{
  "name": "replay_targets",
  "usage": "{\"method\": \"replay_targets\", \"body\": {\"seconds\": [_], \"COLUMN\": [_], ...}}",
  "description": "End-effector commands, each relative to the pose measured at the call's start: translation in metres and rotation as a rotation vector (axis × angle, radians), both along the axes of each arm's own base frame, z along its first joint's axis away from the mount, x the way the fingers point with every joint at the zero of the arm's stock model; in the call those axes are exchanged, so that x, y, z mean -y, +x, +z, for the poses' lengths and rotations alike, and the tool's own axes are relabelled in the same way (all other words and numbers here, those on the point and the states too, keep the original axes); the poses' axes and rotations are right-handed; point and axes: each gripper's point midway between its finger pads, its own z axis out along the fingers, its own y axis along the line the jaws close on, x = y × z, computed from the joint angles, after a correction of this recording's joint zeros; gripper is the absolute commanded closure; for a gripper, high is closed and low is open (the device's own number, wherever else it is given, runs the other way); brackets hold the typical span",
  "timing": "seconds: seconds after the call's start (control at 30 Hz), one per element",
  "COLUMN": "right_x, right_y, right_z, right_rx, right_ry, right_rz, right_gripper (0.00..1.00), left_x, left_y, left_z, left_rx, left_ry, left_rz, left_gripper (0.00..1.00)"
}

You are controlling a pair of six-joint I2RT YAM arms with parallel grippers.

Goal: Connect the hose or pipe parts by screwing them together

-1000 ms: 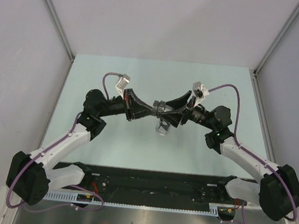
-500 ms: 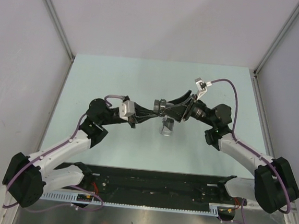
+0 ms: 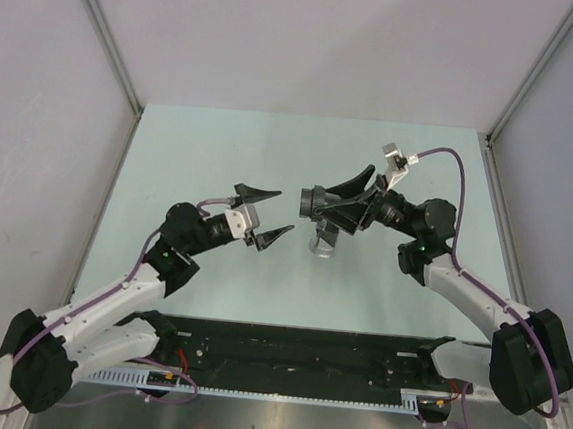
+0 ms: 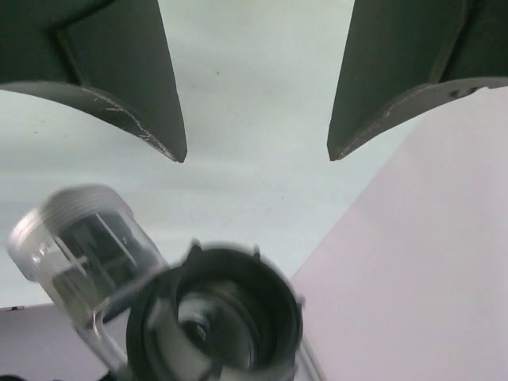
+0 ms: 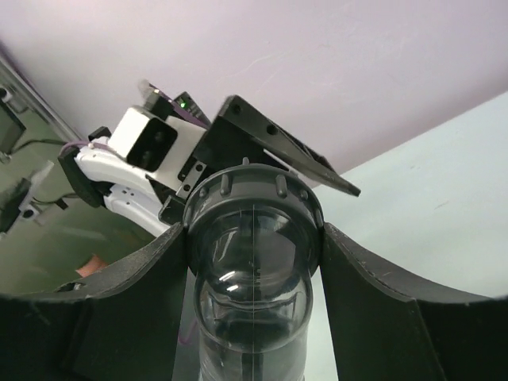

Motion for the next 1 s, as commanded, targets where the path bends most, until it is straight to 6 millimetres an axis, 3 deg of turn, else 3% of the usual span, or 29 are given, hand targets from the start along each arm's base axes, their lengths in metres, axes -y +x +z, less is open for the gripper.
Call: {"method": "replay_targets", "body": {"seconds": [0.0, 0.17, 0.2, 0.23, 0.27, 0.37, 0.43, 0.63, 0.8, 0.97], "right_x": [0.015, 0.018, 0.018, 0.016, 0.015, 0.011, 0.009, -0.003, -0.005, -0.007], "right_y": [-0.006, -0.004, -0.003, -0.002, -0.008, -0.020, -0.019, -0.031, -0.035, -0.035], "right_z": [0.040, 0.036, 0.036, 0.029, 0.034, 0.032, 0.029, 0.023, 0.023, 0.022], "right_rx": [0.316, 0.503, 0.611, 0.616, 0.668, 0.799, 0.869, 0.929, 0.943, 0.939], "right_ry": [0.015, -0.064, -0.091, -0.124, -0.127, -0.164, -0.199, -0.223, -0.224, -0.226], "right_rz": [-0.065, -0.152, -0.183, -0.189, -0.202, -0.206, -0.235, -0.222, -0.225, -0.222], "right_gripper": [1.00, 1.00, 1.00, 1.00, 1.00, 1.00, 1.00, 1.00, 1.00, 1.00], "left_x": [-0.023, -0.041, -0.043, -0.044, -0.040, -0.033, -0.026, -0.003, 0.005, 0.006], "left_y": [-0.007, -0.018, -0.019, -0.023, -0.029, -0.045, -0.048, -0.049, -0.049, -0.047], "left_z": [0.016, 0.045, 0.049, 0.068, 0.067, 0.093, 0.101, 0.083, 0.061, 0.053], "left_rx": [-0.059, -0.396, -0.497, -0.528, -0.603, -0.765, -0.919, -1.375, -1.531, -1.570], "left_ry": [-0.101, -0.349, -0.398, -0.435, -0.429, -0.485, -0.528, -0.456, -0.404, -0.411], "left_rz": [0.092, 0.110, 0.099, 0.075, 0.047, -0.068, -0.124, -0.273, -0.294, -0.283], "left_gripper": [0.21, 0.19, 0.21, 0.24, 0.24, 0.26, 0.28, 0.34, 0.38, 0.44]}}
